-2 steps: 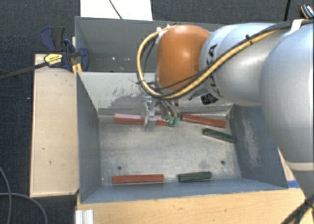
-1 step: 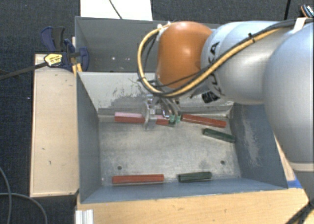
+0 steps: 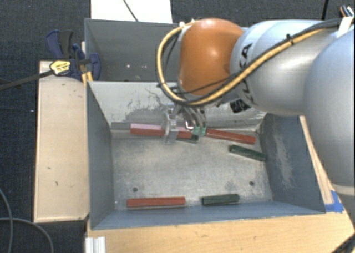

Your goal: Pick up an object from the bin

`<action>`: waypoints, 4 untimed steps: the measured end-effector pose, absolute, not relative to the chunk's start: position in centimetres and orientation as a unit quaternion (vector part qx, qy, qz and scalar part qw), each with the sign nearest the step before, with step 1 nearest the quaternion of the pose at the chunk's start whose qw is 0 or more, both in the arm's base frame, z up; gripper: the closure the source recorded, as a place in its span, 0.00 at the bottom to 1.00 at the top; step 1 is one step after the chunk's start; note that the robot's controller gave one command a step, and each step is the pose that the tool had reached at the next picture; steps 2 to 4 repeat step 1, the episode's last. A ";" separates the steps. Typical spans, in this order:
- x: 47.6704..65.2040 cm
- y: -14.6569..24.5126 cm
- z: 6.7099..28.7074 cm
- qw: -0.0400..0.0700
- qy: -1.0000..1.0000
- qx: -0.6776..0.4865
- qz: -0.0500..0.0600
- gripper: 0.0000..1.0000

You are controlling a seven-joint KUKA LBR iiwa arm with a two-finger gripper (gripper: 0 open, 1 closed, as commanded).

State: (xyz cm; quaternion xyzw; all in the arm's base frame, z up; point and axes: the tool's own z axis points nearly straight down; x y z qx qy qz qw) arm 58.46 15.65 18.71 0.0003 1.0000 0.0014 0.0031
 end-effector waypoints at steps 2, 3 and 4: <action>58.6 15.7 20.1 0.003 1.000 0.000 0.001 1.00; 58.6 15.7 20.1 0.003 1.000 0.000 0.001 1.00; 58.6 15.7 20.1 0.003 1.000 0.000 0.001 1.00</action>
Offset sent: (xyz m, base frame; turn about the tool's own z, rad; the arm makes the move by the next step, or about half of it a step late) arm 0.0001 -0.0001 0.0126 0.0000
